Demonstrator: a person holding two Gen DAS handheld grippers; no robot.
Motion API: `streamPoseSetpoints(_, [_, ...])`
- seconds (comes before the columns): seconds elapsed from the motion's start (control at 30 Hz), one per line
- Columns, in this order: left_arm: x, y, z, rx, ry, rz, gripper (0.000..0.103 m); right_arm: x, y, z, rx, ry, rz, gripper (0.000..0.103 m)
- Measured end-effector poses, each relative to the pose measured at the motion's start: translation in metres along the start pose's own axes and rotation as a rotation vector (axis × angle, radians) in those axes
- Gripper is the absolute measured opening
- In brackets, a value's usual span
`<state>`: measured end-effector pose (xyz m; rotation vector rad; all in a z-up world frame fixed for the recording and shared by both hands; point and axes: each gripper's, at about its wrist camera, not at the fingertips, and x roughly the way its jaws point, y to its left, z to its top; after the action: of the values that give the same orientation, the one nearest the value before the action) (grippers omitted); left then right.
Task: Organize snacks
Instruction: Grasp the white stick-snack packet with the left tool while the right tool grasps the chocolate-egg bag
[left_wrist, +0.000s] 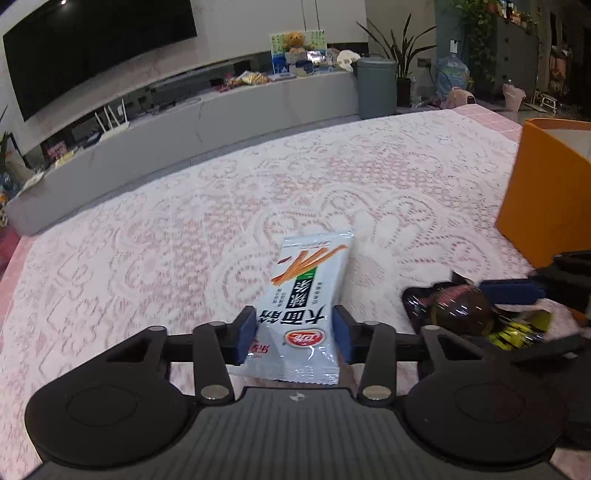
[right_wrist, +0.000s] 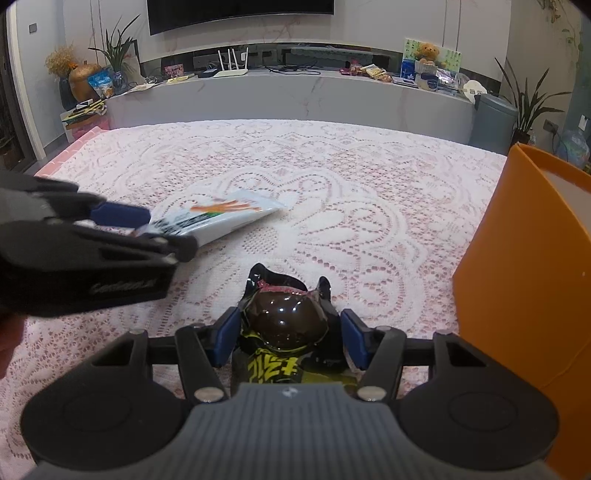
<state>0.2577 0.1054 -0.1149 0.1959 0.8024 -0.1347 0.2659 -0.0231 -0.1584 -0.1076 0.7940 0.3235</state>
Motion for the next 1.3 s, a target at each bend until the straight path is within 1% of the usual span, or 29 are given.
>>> streamPoseSetpoints(0.13, [-0.015,-0.006,-0.003,-0.030,0.057,-0.016,0.038,-0.003,0.002,-0.001,-0.005,0.011,0.012,0.057])
streamPoseSetpoints(0.17, [-0.019,-0.006,-0.004,-0.045,0.067,-0.031,0.030,-0.004,0.003,-0.001,-0.004,0.013,0.014,0.057])
streamPoseSetpoints(0.2, [-0.023,-0.007,-0.005,-0.062,0.086,-0.053,0.015,-0.006,0.003,-0.001,-0.004,0.016,0.020,0.056])
streamPoseSetpoints(0.33, [-0.032,-0.005,-0.018,-0.149,0.143,-0.118,0.016,-0.014,0.004,-0.002,-0.007,0.019,0.031,0.056])
streamPoseSetpoints(0.37, [-0.034,-0.004,-0.023,-0.164,0.150,-0.136,0.018,-0.015,0.004,-0.003,-0.013,0.021,0.025,0.056])
streamPoseSetpoints(0.4, [-0.036,-0.004,-0.025,-0.170,0.149,-0.144,0.026,-0.016,0.004,-0.003,-0.013,0.024,0.017,0.056])
streamPoseSetpoints(0.43, [-0.039,-0.003,-0.026,-0.171,0.137,-0.142,0.041,-0.017,0.002,-0.003,-0.005,0.026,0.015,0.056])
streamPoseSetpoints(0.47, [-0.042,-0.002,-0.025,-0.166,0.113,-0.128,0.051,-0.018,0.000,-0.003,0.006,0.030,0.017,0.056])
streamPoseSetpoints(0.5, [-0.045,-0.001,-0.024,-0.159,0.088,-0.109,0.069,-0.019,-0.002,-0.003,0.019,0.032,0.020,0.056])
streamPoseSetpoints(0.53, [-0.048,0.001,-0.022,-0.148,0.063,-0.094,0.083,-0.020,-0.004,-0.004,0.028,0.030,0.020,0.056])
streamPoseSetpoints(0.57, [-0.051,0.002,-0.021,-0.134,0.035,-0.094,0.087,-0.021,-0.005,-0.004,0.033,0.024,0.017,0.056])
streamPoseSetpoints(0.63, [-0.052,0.006,-0.020,-0.113,0.000,-0.122,0.089,-0.025,-0.007,-0.003,0.036,0.002,0.019,0.056])
streamPoseSetpoints(0.7, [-0.047,0.010,-0.022,-0.099,0.011,-0.139,0.090,-0.026,-0.008,-0.002,0.031,-0.018,0.022,0.056])
streamPoseSetpoints(0.77, [-0.039,0.012,-0.025,-0.085,0.037,-0.130,0.090,-0.024,-0.007,0.000,0.020,-0.028,0.011,0.056])
streamPoseSetpoints(0.83, [-0.031,0.012,-0.027,-0.076,0.050,-0.123,0.090,-0.021,-0.008,0.000,0.020,-0.024,0.005,0.057])
streamPoseSetpoints(0.87, [-0.027,0.011,-0.027,-0.072,0.051,-0.131,0.090,-0.019,-0.009,0.001,0.026,-0.018,0.006,0.057])
streamPoseSetpoints(0.93, [-0.021,0.009,-0.026,-0.054,0.044,-0.158,0.090,-0.016,-0.011,0.001,0.043,-0.005,0.012,0.057])
streamPoseSetpoints(1.0, [-0.017,0.007,-0.024,-0.038,0.026,-0.156,0.090,-0.013,-0.014,0.001,0.062,0.009,0.017,0.057])
streamPoseSetpoints(1.07, [-0.012,0.010,-0.022,-0.062,0.001,-0.157,0.090,-0.010,-0.017,0.001,0.081,0.025,0.022,0.057])
streamPoseSetpoints(1.13, [-0.005,0.018,-0.021,-0.134,-0.004,-0.179,0.090,-0.006,-0.021,0.001,0.107,0.045,0.029,0.057])
streamPoseSetpoints(1.23, [0.005,0.027,-0.022,-0.234,0.022,-0.214,0.089,-0.004,-0.022,0.001,0.114,0.044,0.027,0.057])
streamPoseSetpoints(1.27, [0.006,0.028,-0.023,-0.238,0.024,-0.210,0.089,-0.004,-0.021,0.001,0.114,0.044,0.023,0.057])
streamPoseSetpoints(1.3, [0.006,0.027,-0.023,-0.231,0.029,-0.204,0.087,-0.004,-0.020,0.001,0.111,0.043,0.020,0.058])
